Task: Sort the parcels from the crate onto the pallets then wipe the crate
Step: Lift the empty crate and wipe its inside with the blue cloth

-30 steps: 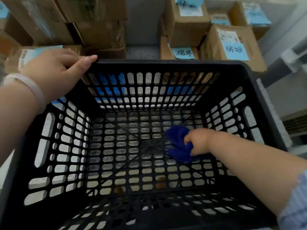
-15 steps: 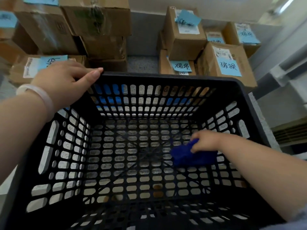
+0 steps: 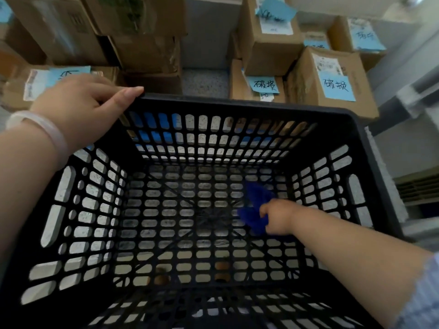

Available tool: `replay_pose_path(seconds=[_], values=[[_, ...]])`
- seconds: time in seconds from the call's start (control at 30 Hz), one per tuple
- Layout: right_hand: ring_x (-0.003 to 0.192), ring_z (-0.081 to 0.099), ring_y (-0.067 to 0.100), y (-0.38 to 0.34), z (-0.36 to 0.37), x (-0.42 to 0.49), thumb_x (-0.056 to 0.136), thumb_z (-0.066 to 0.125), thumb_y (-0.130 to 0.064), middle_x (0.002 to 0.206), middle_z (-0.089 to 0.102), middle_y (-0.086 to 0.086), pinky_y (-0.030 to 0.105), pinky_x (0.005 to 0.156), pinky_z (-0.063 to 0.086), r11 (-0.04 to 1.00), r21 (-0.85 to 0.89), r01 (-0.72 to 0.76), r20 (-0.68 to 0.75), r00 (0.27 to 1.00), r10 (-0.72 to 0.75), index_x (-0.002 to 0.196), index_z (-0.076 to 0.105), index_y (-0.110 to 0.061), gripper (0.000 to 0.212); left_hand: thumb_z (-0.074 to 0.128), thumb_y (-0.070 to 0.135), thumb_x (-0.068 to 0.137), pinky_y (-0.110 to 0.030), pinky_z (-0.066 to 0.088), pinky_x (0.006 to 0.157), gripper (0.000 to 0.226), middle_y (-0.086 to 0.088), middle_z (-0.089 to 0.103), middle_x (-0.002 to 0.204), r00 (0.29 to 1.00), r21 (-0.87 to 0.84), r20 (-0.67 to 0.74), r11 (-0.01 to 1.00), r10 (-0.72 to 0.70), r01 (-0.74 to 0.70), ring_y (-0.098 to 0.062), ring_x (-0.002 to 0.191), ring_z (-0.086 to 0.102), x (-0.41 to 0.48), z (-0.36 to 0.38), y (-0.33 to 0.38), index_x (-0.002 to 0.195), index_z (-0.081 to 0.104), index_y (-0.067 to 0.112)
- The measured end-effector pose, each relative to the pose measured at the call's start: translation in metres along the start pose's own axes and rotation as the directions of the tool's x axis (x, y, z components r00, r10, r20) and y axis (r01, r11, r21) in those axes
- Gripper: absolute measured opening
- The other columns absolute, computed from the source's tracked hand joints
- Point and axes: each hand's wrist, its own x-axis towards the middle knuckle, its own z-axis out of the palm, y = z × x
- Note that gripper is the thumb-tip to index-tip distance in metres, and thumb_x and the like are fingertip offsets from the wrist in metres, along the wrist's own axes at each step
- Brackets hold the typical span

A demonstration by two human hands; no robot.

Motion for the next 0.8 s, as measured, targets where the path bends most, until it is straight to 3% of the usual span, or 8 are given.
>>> replay_pose_path(seconds=[0.07,0.13,0.27,0.4,0.6,0.7,0.8], values=[[0.117,0.051,0.022,-0.014,0.014,-0.019,0.091,0.062,-0.027,0.137,0.05,0.004,0.034,0.096,0.046,0.999,-0.027,0.023,0.27,0.963,-0.015,0.135,0.053,-0.026,0.045,0.013,0.093,0.078,-0.054,0.044,0.101,0.098,-0.002,0.064,0.125,1.0,0.0,0.021,1.0,-0.001,0.001,-0.026,0.12,0.054,0.002,0.0,0.001,0.125,0.068,0.028],[0.128,0.045,0.026,-0.026,0.032,-0.033,0.091,0.062,-0.026,0.145,0.043,0.006,0.038,0.098,0.041,0.993,-0.096,0.064,0.436,0.9,-0.016,0.141,0.047,-0.026,0.052,0.012,0.094,0.076,-0.054,0.043,0.102,0.099,-0.002,0.064,0.126,1.0,-0.01,0.029,1.0,-0.005,0.005,-0.026,0.121,0.053,0.002,0.001,0.001,0.125,0.068,0.029],[0.133,0.04,0.028,-0.026,0.035,-0.04,0.092,0.062,-0.025,0.15,0.038,0.004,0.042,0.102,0.039,0.996,-0.079,0.051,0.455,0.89,-0.01,0.143,0.044,-0.029,0.054,0.013,0.093,0.077,-0.054,0.044,0.102,0.092,-0.001,0.064,0.123,0.999,0.003,0.048,1.0,-0.018,0.018,-0.025,0.121,0.053,0.003,0.001,0.003,0.125,0.067,0.035],[0.122,0.047,0.022,-0.023,0.018,-0.045,0.087,0.065,-0.032,0.137,0.047,-0.002,0.039,0.102,0.042,0.997,0.073,0.032,0.332,0.942,-0.054,0.135,0.052,-0.034,0.049,0.012,0.088,0.08,-0.053,0.045,0.099,0.083,0.003,0.064,0.121,0.996,0.036,0.085,0.999,0.018,-0.021,-0.023,0.118,0.054,-0.002,0.0,0.004,0.129,0.062,0.043],[0.099,0.056,0.017,-0.04,-0.013,-0.049,0.087,0.066,-0.025,0.107,0.056,-0.005,0.029,0.085,0.048,0.915,0.392,0.096,-0.051,0.995,-0.083,0.123,0.057,-0.032,0.038,0.034,0.07,0.093,-0.045,0.041,0.105,0.051,0.003,0.061,0.129,0.994,0.081,0.106,0.996,0.032,-0.041,-0.022,0.125,0.049,-0.004,-0.005,0.005,0.132,0.057,0.046],[0.096,0.056,0.016,-0.044,-0.018,-0.054,0.088,0.065,-0.023,0.108,0.056,-0.003,0.023,0.073,0.044,0.914,0.377,0.146,-0.136,0.985,-0.102,0.126,0.057,-0.03,0.039,0.04,0.058,0.096,-0.042,0.039,0.106,0.043,0.005,0.056,0.134,0.991,0.148,0.13,0.988,0.014,-0.034,-0.021,0.129,0.045,-0.004,-0.005,0.006,0.137,0.05,0.05],[0.099,0.057,0.018,-0.044,-0.022,-0.056,0.087,0.065,-0.026,0.114,0.056,-0.001,0.023,0.073,0.043,0.928,0.329,0.172,-0.205,0.973,-0.107,0.125,0.057,-0.031,0.039,0.04,0.058,0.097,-0.043,0.041,0.106,0.045,0.005,0.052,0.138,0.986,0.185,0.166,0.983,-0.016,-0.015,-0.02,0.131,0.044,-0.001,-0.009,0.007,0.141,0.043,0.051]])
